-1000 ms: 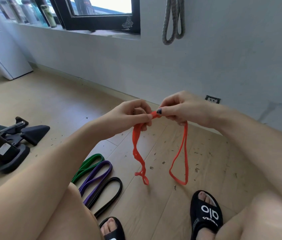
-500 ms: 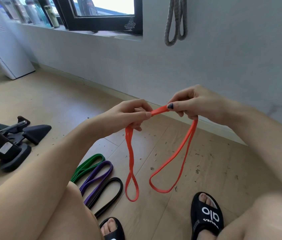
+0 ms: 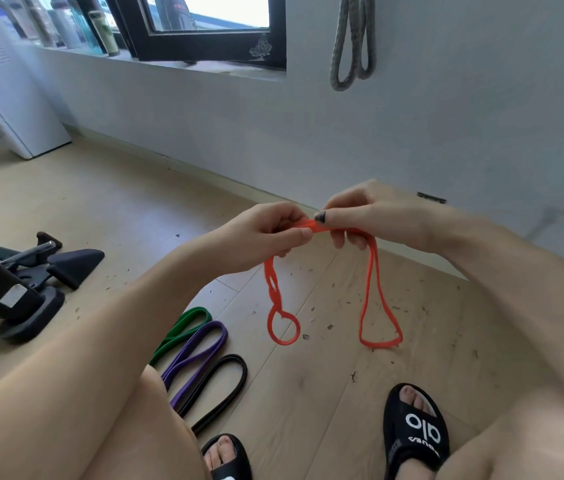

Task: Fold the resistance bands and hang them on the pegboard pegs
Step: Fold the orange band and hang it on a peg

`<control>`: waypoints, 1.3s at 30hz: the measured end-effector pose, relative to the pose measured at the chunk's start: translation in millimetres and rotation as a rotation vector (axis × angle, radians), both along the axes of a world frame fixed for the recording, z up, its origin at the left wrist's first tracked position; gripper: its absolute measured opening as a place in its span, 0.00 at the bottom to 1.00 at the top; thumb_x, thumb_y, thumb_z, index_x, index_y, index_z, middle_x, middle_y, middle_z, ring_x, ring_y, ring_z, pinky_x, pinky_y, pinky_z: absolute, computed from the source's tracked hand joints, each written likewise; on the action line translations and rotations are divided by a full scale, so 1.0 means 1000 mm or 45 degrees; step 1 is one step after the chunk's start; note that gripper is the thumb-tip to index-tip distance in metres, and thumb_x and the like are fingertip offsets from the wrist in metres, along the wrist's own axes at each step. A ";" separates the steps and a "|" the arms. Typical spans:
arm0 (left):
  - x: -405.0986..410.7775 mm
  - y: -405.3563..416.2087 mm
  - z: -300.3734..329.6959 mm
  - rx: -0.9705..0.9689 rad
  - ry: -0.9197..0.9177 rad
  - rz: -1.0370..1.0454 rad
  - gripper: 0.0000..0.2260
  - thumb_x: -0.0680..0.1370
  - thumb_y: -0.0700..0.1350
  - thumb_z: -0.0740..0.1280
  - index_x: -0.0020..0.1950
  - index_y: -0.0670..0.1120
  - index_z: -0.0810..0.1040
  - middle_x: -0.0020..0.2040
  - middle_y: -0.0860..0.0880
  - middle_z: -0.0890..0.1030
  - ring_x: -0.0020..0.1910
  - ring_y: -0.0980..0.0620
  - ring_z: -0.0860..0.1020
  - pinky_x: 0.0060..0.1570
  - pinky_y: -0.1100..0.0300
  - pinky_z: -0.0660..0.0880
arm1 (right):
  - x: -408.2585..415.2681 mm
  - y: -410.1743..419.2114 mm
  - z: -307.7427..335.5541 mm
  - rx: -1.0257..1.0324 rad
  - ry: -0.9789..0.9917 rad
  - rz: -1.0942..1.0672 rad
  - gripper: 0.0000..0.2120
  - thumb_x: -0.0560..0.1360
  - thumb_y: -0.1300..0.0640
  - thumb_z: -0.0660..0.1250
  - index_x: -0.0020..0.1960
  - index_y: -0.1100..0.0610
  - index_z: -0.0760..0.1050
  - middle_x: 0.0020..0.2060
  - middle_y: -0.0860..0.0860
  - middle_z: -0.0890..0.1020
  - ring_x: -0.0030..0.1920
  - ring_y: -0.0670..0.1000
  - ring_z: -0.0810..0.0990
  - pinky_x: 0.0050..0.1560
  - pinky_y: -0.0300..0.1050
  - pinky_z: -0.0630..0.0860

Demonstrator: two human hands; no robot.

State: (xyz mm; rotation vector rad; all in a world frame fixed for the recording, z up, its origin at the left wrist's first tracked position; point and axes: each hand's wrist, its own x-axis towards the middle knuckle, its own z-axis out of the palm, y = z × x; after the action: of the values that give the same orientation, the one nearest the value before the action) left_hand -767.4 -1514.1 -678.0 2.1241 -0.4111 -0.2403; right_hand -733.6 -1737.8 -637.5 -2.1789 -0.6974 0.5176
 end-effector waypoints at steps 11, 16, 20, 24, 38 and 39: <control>-0.009 0.004 0.006 0.083 -0.180 -0.041 0.10 0.81 0.42 0.70 0.54 0.43 0.69 0.46 0.50 0.83 0.43 0.51 0.86 0.49 0.50 0.84 | 0.005 -0.006 -0.005 0.065 -0.011 -0.066 0.11 0.82 0.50 0.67 0.46 0.54 0.85 0.31 0.45 0.73 0.31 0.45 0.69 0.33 0.42 0.67; -0.008 0.003 0.006 0.308 -0.411 0.008 0.06 0.84 0.42 0.64 0.51 0.44 0.68 0.46 0.50 0.83 0.45 0.58 0.86 0.45 0.48 0.84 | 0.004 -0.007 -0.004 0.117 0.003 -0.069 0.12 0.82 0.51 0.66 0.48 0.57 0.84 0.31 0.46 0.72 0.31 0.45 0.67 0.33 0.41 0.65; -0.008 0.000 0.009 0.418 -0.556 -0.045 0.07 0.86 0.44 0.58 0.51 0.48 0.62 0.45 0.52 0.85 0.42 0.58 0.85 0.40 0.50 0.83 | 0.005 -0.010 -0.003 0.193 0.024 -0.104 0.13 0.82 0.53 0.66 0.50 0.62 0.83 0.30 0.47 0.71 0.30 0.45 0.65 0.31 0.40 0.64; -0.010 0.000 0.008 0.254 -0.414 -0.047 0.06 0.84 0.41 0.63 0.51 0.47 0.66 0.41 0.51 0.83 0.37 0.52 0.83 0.41 0.47 0.83 | 0.005 -0.012 -0.005 0.190 0.013 -0.127 0.13 0.82 0.53 0.67 0.50 0.62 0.83 0.31 0.48 0.71 0.30 0.45 0.66 0.31 0.39 0.64; -0.008 0.006 0.007 -0.083 -0.056 -0.008 0.02 0.84 0.35 0.61 0.56 0.40 0.69 0.47 0.47 0.85 0.49 0.46 0.87 0.56 0.47 0.82 | 0.005 -0.009 -0.008 0.150 -0.021 -0.167 0.11 0.81 0.49 0.68 0.48 0.54 0.85 0.33 0.48 0.74 0.33 0.48 0.68 0.35 0.44 0.67; -0.007 0.006 0.006 -0.083 -0.041 0.001 0.03 0.84 0.34 0.61 0.55 0.40 0.69 0.47 0.47 0.86 0.49 0.46 0.87 0.57 0.47 0.82 | 0.005 -0.008 -0.008 0.148 -0.023 -0.171 0.11 0.81 0.48 0.68 0.48 0.53 0.85 0.33 0.48 0.74 0.33 0.48 0.68 0.35 0.44 0.67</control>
State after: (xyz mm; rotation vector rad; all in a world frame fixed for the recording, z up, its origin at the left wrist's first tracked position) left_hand -774.1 -1508.0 -672.4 2.0662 -0.4311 -0.1901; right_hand -728.7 -1745.6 -645.4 -2.1060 -0.5716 0.3790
